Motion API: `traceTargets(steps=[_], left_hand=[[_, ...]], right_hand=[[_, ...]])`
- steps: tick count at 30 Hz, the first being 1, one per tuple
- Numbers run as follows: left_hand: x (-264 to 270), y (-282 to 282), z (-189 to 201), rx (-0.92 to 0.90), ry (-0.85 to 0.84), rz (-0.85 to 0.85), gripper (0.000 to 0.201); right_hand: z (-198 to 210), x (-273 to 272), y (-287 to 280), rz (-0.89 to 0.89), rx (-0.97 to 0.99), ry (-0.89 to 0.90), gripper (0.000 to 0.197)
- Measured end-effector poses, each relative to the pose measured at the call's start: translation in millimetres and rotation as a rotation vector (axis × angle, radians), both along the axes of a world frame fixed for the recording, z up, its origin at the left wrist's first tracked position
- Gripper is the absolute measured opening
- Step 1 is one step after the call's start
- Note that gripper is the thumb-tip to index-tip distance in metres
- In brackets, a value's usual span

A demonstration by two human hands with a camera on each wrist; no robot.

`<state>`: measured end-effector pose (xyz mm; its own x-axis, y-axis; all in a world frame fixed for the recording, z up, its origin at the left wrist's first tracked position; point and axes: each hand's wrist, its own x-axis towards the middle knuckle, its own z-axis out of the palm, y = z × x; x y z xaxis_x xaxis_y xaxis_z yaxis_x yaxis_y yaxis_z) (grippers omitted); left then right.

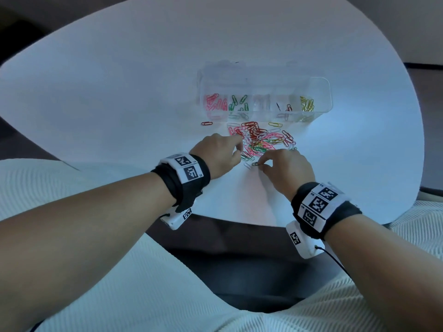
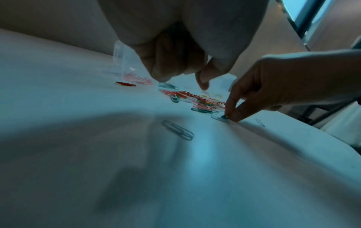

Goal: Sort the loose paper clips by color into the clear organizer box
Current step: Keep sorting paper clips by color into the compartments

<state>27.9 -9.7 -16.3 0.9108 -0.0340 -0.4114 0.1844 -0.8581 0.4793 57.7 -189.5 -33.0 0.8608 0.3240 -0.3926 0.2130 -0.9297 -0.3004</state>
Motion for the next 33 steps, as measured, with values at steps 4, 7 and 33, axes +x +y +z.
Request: traceTargets(steps=[4, 7, 33], left_hand=[[2.0, 2.7, -6.6, 0.149, 0.05, -0.105, 0.03], [2.0, 5.4, -12.9, 0.192, 0.053, -0.174, 0.027], [0.5, 2.4, -18.8, 0.116, 0.033, -0.003, 0.018]], right_hand=[[-0.8, -1.9, -0.2, 0.012, 0.015, -0.029, 0.019], [-1.0, -0.2, 2.1, 0.006, 0.005, -0.004, 0.017], [3.2, 3.2, 1.5, -0.061, 0.048, 0.121, 0.008]])
